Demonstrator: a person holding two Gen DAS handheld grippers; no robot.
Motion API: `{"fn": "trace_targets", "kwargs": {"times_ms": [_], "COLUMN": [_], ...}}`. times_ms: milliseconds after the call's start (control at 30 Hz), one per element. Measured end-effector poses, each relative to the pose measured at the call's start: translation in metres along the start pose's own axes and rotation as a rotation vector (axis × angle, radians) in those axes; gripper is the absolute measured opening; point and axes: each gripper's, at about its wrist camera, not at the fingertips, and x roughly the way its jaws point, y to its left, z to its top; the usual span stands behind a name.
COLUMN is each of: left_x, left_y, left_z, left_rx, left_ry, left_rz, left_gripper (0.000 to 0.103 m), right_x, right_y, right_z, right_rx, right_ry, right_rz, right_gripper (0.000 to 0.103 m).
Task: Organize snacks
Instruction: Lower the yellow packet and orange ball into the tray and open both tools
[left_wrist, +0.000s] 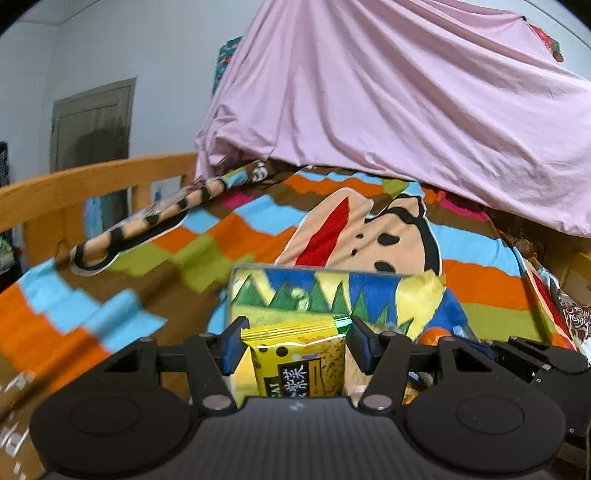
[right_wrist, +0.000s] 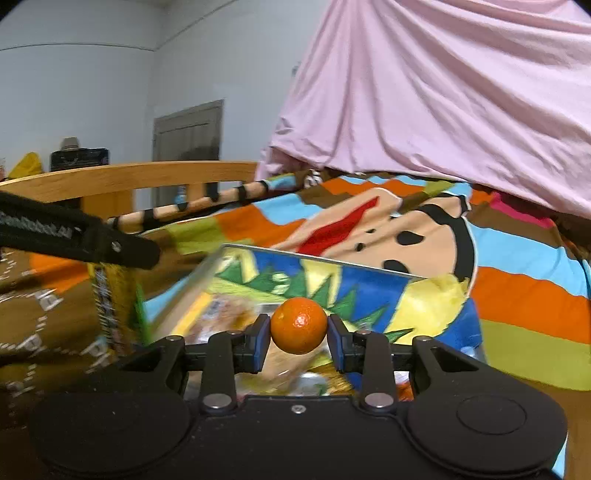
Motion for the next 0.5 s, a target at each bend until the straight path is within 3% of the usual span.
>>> {"fn": "trace_targets", "kwargs": {"times_ms": [200,500], "left_x": [0.048,0.104], "left_y": [-0.019,-0.037], "left_z": [0.014,0.022], "left_rx": [-0.007,0.014], "left_ry": [0.014,0.023], "left_rz": [-0.051,-0.034], "left_gripper": [0.062,0.062], "right_x": [0.039,0.071], "right_y": [-0.027,-0.039], "right_z": [-0.002,-0.01], "right_rx": [0.052,0.076], "right_ry": [0.101,0.169], "right_rz": [0.003,-0.013], "right_gripper": [0.035,0.036]}}
